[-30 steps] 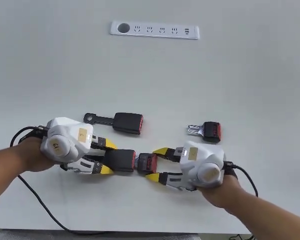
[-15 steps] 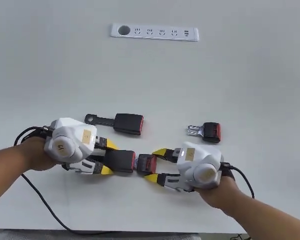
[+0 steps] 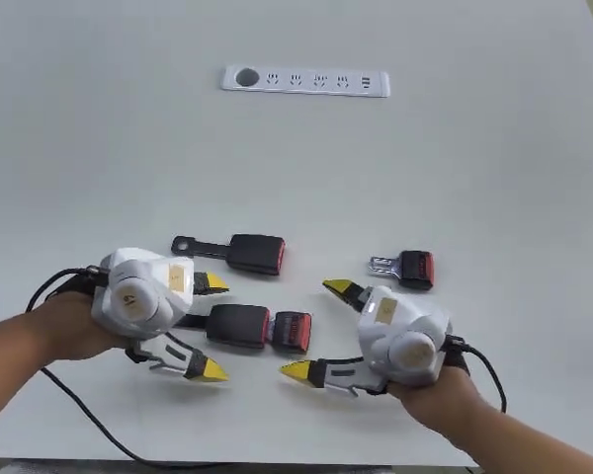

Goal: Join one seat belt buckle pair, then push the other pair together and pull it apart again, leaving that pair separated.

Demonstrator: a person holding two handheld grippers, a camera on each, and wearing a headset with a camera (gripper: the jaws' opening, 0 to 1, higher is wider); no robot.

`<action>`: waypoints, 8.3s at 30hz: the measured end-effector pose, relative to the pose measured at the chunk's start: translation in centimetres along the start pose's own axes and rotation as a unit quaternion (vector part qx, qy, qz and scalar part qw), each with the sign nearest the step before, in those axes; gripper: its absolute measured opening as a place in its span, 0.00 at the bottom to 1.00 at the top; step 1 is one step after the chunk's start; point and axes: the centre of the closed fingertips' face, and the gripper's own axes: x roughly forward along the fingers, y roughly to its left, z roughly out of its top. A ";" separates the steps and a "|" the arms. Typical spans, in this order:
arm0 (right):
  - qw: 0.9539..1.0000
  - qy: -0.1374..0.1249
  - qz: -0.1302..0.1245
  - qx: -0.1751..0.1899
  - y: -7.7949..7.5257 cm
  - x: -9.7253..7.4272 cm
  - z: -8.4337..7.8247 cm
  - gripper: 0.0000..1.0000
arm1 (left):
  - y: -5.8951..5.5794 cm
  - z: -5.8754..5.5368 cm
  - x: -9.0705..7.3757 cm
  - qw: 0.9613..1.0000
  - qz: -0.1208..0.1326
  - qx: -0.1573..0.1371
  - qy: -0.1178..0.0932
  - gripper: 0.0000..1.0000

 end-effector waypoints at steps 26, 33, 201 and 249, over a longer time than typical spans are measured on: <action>0.999 -0.014 -0.041 0.003 -11.7 -8.5 0.3 0.77 | 7.3 4.4 -3.6 0.998 0.057 0.025 -0.018 0.88; 0.999 0.012 -0.036 0.005 -14.3 -10.2 -0.7 0.74 | 9.5 4.9 -2.3 0.998 0.045 0.040 -0.008 0.87; 0.992 0.078 0.080 -0.064 -8.7 5.7 0.9 0.34 | 11.0 3.0 3.7 0.988 -0.027 0.114 0.097 0.33; 0.990 0.094 0.071 -0.079 -9.4 4.1 0.1 0.35 | 10.8 3.0 3.5 0.989 -0.029 0.112 0.092 0.34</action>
